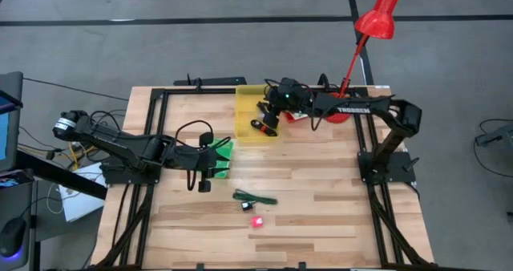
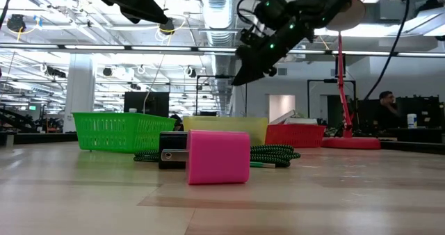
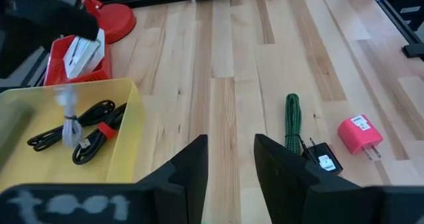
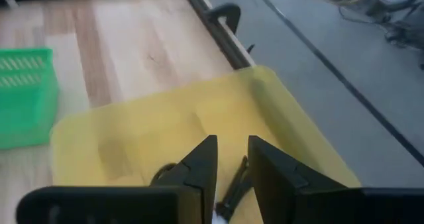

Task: Pick and place items into bin
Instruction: Put the green charger cable into the yellow bin

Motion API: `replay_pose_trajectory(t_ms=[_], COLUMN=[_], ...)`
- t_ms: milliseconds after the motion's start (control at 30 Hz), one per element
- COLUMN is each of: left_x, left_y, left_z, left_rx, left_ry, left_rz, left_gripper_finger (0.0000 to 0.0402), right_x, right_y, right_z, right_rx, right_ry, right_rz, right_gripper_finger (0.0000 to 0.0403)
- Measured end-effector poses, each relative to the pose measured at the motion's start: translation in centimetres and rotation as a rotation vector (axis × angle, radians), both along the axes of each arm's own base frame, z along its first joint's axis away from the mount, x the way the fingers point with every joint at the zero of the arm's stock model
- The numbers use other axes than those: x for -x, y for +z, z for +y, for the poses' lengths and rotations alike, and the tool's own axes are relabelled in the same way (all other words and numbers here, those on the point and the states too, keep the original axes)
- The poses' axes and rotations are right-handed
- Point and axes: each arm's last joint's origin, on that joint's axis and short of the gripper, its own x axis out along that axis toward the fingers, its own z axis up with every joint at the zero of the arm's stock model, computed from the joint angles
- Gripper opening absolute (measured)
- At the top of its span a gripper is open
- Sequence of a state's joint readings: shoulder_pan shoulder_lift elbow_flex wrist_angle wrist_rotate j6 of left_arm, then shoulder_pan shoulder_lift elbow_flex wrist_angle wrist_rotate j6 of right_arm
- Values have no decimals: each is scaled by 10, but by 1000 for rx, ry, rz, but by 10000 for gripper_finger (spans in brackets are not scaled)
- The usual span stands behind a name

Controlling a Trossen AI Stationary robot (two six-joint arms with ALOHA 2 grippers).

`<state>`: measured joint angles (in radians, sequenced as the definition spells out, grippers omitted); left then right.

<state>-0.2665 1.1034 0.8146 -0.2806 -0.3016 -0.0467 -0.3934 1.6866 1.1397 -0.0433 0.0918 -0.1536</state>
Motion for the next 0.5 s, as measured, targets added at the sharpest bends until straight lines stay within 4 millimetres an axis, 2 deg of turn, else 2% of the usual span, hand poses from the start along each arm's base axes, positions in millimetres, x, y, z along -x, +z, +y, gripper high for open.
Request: replay_pose_trajectory(t_ms=[133, 233, 333, 500], left_x=[0, 0, 0, 0], left_y=[0, 0, 0, 0], left_z=[0, 0, 0, 0], left_rx=[-7, 1, -8, 1], left_ry=[-4, 0, -5, 0], left_rz=[1, 0, 1, 0], left_gripper_finger=[112, 112, 112, 112], right_x=[-5, -7, -10, -14], right_y=[-10, -14, -19, -27], right_z=[-2, 8, 28, 74], right_rx=[-12, -33, -55, -82], right_ry=[6, 35, 87, 215], right_rz=[8, 45, 108, 219], right_gripper_finger=[81, 81, 81, 81])
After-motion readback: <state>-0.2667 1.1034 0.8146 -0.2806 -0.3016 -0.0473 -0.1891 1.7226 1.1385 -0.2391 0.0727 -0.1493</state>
